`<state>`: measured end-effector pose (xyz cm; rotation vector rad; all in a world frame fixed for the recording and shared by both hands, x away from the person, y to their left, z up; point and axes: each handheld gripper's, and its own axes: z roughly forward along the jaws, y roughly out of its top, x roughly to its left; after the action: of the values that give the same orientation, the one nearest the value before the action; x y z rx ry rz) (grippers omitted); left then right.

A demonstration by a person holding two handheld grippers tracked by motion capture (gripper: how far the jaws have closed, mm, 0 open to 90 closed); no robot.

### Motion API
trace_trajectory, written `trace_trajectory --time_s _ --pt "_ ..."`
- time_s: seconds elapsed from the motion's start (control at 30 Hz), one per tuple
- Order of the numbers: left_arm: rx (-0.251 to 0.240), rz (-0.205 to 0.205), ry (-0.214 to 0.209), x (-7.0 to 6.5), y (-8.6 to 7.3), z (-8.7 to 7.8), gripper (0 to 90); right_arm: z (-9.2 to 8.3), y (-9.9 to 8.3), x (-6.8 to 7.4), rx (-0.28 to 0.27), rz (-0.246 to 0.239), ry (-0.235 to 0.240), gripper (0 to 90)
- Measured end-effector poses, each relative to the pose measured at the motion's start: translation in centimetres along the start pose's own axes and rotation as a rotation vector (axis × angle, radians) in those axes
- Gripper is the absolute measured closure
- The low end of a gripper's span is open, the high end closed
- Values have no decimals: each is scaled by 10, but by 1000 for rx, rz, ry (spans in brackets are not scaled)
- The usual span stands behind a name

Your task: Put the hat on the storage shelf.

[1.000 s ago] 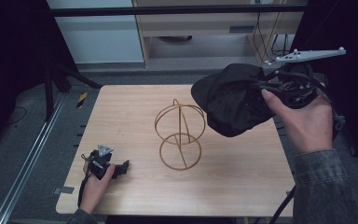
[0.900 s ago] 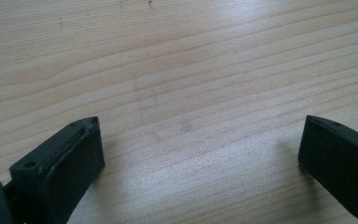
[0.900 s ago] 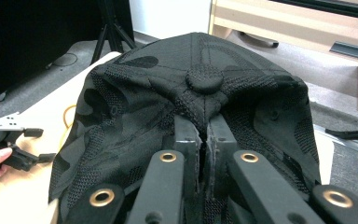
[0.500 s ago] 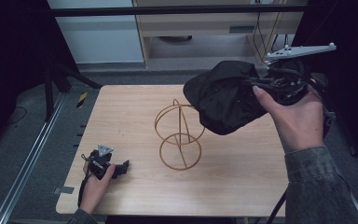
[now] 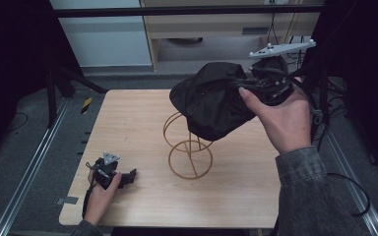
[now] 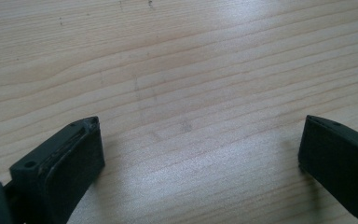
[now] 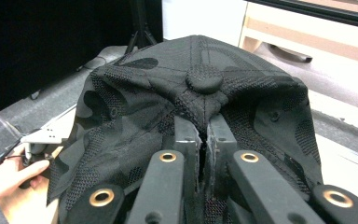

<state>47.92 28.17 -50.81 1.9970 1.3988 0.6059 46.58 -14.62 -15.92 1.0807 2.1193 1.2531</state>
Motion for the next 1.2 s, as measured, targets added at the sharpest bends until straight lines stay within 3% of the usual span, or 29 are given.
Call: trace_trajectory --time_s 0.43,0.77,1.2 --pt "-3 -3 1 0 0 0 0 40 1 16 63 -15 53 857" --pt "-2 -3 0 0 0 0 0 51 -2 22 82 -14 73 856" --pt "0 3 -2 0 0 0 0 66 -18 25 138 -3 83 855"
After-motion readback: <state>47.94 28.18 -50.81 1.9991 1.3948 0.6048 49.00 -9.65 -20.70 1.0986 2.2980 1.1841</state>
